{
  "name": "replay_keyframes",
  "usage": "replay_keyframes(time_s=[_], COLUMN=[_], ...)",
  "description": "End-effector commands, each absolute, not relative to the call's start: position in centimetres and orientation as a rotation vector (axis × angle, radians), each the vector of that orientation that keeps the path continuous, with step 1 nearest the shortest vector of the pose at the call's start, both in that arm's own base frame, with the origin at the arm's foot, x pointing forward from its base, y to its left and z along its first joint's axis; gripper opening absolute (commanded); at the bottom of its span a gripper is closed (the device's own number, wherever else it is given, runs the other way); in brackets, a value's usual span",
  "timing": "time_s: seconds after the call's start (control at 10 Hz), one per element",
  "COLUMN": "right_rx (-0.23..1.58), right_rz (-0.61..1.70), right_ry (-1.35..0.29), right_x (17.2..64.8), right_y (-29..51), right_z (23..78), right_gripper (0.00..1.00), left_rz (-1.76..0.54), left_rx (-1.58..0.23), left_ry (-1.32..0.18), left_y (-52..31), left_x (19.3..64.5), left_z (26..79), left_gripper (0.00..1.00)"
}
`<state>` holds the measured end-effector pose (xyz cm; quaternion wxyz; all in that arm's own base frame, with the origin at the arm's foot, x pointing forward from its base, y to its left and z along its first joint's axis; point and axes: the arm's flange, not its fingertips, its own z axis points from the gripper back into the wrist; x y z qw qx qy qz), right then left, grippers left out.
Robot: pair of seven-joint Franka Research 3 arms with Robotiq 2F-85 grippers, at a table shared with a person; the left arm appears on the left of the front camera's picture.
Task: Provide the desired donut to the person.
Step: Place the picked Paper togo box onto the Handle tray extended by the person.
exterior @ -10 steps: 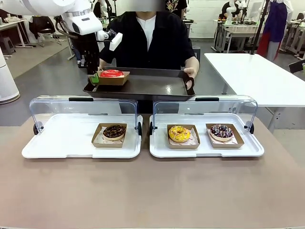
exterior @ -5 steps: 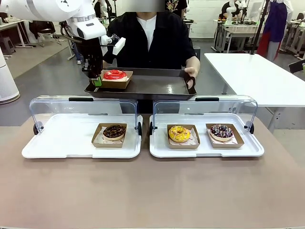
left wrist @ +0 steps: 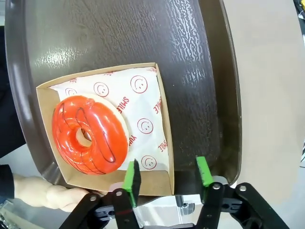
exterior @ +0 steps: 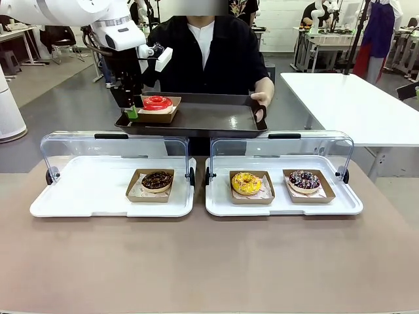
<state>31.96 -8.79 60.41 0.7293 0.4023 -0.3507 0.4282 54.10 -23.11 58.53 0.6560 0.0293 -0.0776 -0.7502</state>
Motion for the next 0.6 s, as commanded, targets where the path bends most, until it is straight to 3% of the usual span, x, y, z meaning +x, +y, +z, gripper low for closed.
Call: replay_keyframes(time_s=[0.0, 0.5], right_rx=[0.904, 0.904], right_rz=[0.953, 0.953], right_ry=[-0.795, -0.795], right_x=[32.17, 32.17], right_y=[-8.68, -8.68], right_z=[60.54, 60.54], right_gripper=[1.00, 1.00], left_rz=[-1.707, -1.717], left_rx=[0.051, 0.039], left_ry=[-0.200, -0.193], left_y=[-22.91, -22.84], left_x=[54.34, 54.34], left_z=[58.76, 58.93], left_gripper=[1.00, 1.00])
